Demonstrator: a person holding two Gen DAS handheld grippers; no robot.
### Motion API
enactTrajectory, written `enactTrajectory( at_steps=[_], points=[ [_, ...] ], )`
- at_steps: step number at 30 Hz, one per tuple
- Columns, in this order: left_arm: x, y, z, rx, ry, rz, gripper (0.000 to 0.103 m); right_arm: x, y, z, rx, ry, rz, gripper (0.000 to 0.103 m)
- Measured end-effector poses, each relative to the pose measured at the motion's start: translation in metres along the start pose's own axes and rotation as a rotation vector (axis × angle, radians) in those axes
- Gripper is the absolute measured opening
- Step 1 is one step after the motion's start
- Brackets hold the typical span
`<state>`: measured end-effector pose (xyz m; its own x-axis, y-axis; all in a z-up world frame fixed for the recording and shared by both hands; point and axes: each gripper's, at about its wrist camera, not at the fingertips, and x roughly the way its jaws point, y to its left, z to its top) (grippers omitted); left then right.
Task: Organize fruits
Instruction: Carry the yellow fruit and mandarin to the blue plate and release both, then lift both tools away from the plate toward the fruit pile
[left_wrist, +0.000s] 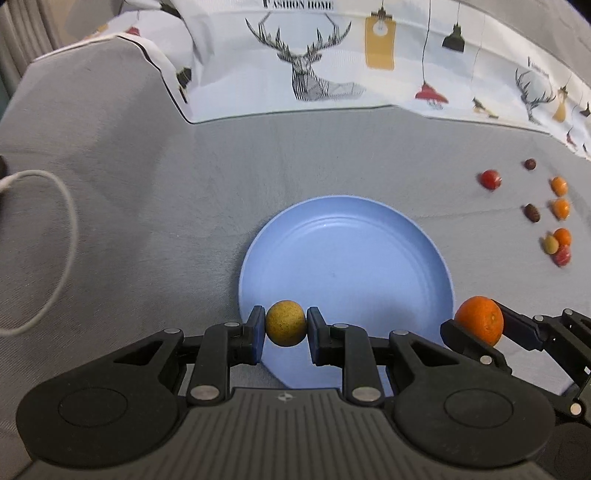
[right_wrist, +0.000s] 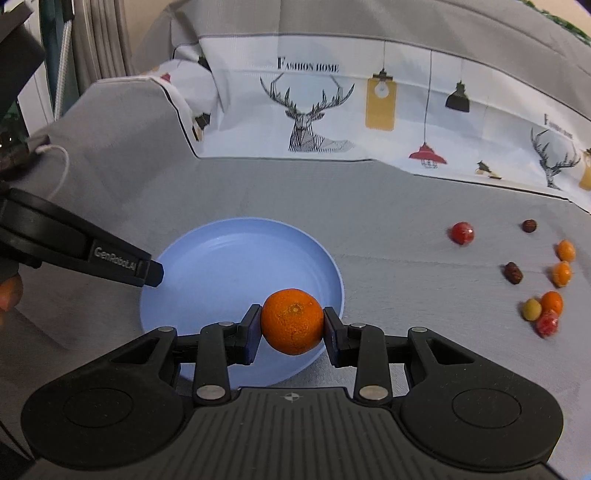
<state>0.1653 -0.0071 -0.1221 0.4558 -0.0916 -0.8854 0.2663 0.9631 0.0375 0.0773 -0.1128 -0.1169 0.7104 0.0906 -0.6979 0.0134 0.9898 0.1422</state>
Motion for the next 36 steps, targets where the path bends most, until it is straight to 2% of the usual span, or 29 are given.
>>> enactTrajectory(
  at_steps=[11,13,14,15,16,17,18,22,29,32,36],
  points=[
    [0.046,-0.007,0.010,0.034,0.056,0.026,0.028,0.045,0.003,-0.001,-0.028,0.071,-0.009,0.036],
    [0.049,-0.008,0.011,0.043,0.045,0.026,0.060,0.051,0.004,0.000,-0.038,0.073,-0.012,0.038],
    [0.047,-0.008,0.012,0.044,0.033,0.012,0.086,0.053,0.005,0.002,-0.041,0.073,-0.006,0.041],
    [0.042,-0.008,0.013,0.041,0.016,0.007,0.103,0.053,0.005,0.004,-0.047,0.066,0.004,0.049],
    [0.034,-0.008,0.011,0.037,-0.015,0.021,0.103,0.052,0.006,0.005,-0.058,0.057,0.011,0.073],
    [0.025,-0.008,0.009,0.040,-0.049,0.029,0.103,0.048,0.007,0.008,-0.075,0.043,0.003,0.092],
    [0.016,-0.008,0.005,0.055,-0.062,0.025,0.103,0.042,0.009,0.009,-0.090,0.030,-0.013,0.095],
    [-0.016,-0.003,-0.020,0.057,-0.051,0.040,0.103,0.005,0.012,0.002,-0.140,0.011,-0.013,0.100],
    [-0.079,0.013,-0.087,-0.006,-0.002,0.115,0.103,-0.072,0.017,-0.041,-0.005,0.087,0.029,0.101],
    [-0.106,0.018,-0.109,-0.041,-0.004,0.108,0.103,-0.101,0.021,-0.051,0.010,0.045,0.006,0.102],
    [-0.136,0.014,-0.128,-0.014,-0.055,0.114,0.103,-0.131,0.025,-0.049,-0.006,-0.030,-0.022,0.102]
  ],
)
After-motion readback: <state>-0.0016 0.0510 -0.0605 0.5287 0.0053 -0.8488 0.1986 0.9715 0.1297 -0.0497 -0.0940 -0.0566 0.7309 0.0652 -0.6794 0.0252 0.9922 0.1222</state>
